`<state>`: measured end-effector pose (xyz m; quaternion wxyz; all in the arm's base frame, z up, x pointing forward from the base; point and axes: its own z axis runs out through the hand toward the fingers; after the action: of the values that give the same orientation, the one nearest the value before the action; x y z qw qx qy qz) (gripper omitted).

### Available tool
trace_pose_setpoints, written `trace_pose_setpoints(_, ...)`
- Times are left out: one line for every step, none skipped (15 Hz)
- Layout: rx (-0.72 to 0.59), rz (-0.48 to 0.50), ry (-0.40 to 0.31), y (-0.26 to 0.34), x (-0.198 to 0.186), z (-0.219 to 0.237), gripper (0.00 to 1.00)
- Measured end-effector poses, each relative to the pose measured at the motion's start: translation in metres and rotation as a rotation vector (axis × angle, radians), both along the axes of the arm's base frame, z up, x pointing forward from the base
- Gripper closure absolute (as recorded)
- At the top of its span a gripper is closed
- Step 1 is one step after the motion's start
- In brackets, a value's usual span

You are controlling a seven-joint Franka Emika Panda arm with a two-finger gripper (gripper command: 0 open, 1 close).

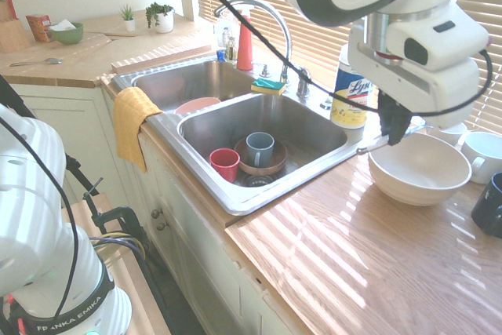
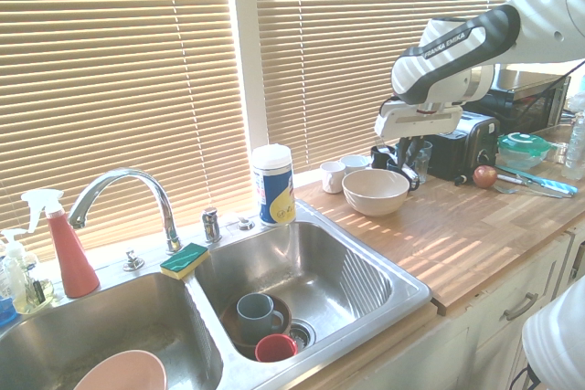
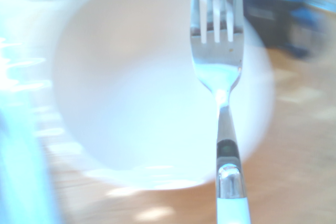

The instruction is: Put the fork into the sink

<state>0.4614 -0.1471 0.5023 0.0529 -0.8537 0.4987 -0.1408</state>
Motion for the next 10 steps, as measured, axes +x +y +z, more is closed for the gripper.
trace_pose_setpoints(-0.004,0.039,0.001,0.032,0.008,0.001,1.0)
trace_pose_setpoints(-0.007,0.076,0.005,0.063,0.015,0.0,1.0)
trace_pose_setpoints(-0.01,0.113,0.013,0.094,0.02,-0.003,1.0)
trace_pose_setpoints(-0.016,0.145,0.024,0.123,0.024,-0.008,1.0)
trace_pose_setpoints(-0.022,0.172,0.037,0.148,0.028,-0.017,1.0)
trace_pose_setpoints(-0.03,0.197,0.052,0.172,0.032,-0.029,1.0)
trace_pose_setpoints(-0.04,0.219,0.063,0.192,0.035,-0.043,1.0)
trace_pose_setpoints(-0.046,0.241,0.072,0.209,0.037,-0.06,1.0)
trace_pose_setpoints(-0.049,0.26,0.081,0.224,0.038,-0.079,1.0)
trace_pose_setpoints(-0.049,0.277,0.09,0.236,0.04,-0.098,1.0)
